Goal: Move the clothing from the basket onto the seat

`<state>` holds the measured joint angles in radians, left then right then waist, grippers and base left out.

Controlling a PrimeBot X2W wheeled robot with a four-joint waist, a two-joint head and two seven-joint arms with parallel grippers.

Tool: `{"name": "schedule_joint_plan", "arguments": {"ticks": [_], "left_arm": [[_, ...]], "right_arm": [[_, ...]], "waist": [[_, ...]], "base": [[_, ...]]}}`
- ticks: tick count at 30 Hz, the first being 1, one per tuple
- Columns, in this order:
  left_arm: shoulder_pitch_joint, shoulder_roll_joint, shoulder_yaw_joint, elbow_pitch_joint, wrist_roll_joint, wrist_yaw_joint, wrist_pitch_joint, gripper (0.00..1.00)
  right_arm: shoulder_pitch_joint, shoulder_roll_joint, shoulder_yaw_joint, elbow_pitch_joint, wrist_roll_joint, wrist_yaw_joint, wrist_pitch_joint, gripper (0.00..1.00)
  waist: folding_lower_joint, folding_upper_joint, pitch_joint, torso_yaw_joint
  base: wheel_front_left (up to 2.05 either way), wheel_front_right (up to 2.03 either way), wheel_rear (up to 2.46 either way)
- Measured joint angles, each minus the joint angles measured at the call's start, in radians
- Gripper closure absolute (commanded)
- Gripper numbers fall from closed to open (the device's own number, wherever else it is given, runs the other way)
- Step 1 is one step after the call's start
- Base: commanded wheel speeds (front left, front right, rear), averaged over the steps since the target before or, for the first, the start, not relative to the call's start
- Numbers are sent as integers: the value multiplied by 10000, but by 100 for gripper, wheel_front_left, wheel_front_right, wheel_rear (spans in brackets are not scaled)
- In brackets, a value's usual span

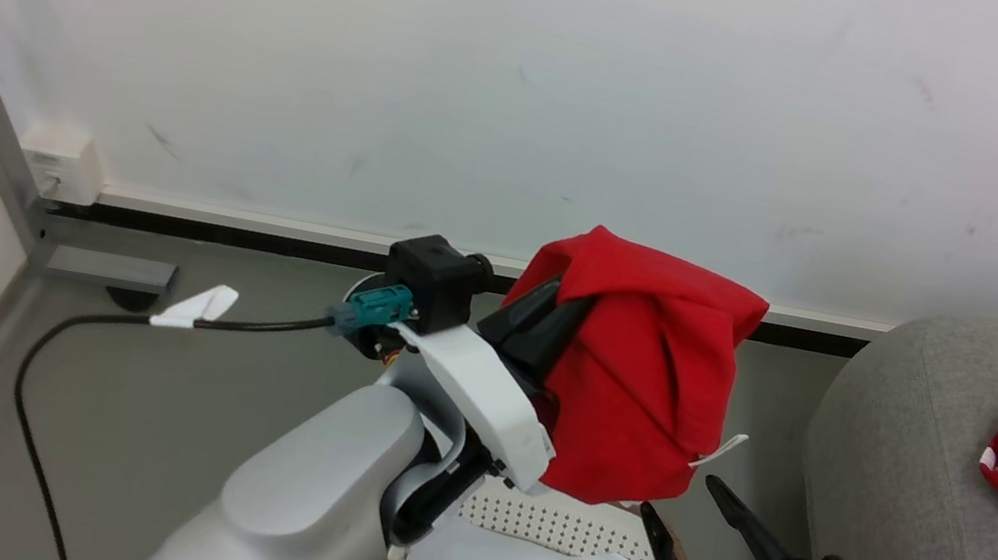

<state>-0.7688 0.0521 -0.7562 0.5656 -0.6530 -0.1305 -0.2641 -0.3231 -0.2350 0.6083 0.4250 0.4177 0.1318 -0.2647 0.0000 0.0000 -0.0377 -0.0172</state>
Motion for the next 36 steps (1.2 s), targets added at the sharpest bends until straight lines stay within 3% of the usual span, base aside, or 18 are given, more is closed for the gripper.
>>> {"name": "schedule_joint_plan", "arguments": {"ticks": [11, 20, 21, 22, 23, 24, 36], "left_arm": [[0, -29, -1012, -203, -556, 0, 2, 100], [-1, -29, -1670, -140, -1060, 38, 0, 100], [-1, -29, -1699, -98, -1110, 48, 0, 100], [-1, -29, -1722, -42, -1139, 50, 2, 100], [-1, -29, -1739, 8, -1145, 65, 2, 100], [-2, -29, -1751, 44, -1168, 73, 2, 100], [14, -31, -1812, 324, -1243, 92, 2, 100]], "right_arm": [[-986, 633, 265, 1022, -105, 0, 0, 0], [-1316, 731, 360, 940, -69, 0, 0, 0], [-1316, 731, 362, 917, -65, 0, 0, 23], [-1316, 731, 370, 899, -44, 0, 0, 64], [-1316, 732, 378, 880, -29, 0, 0, 90], [-1315, 738, 385, 855, 6, 0, 0, 100], [-1117, 767, 318, 817, 633, 0, 0, 100]], "waist": [[0, 0, -55, 540], [0, 0, -117, 925], [0, 0, -115, 946], [0, 0, -108, 959], [0, 0, -99, 964], [0, 0, -92, 962], [0, 0, -12, 668]], "base": [[0, 0, 0], [0, 0, 0], [0, 0, 0], [0, 0, 0], [0, 0, 0], [0, 0, 0], [0, 0, 0]]}}
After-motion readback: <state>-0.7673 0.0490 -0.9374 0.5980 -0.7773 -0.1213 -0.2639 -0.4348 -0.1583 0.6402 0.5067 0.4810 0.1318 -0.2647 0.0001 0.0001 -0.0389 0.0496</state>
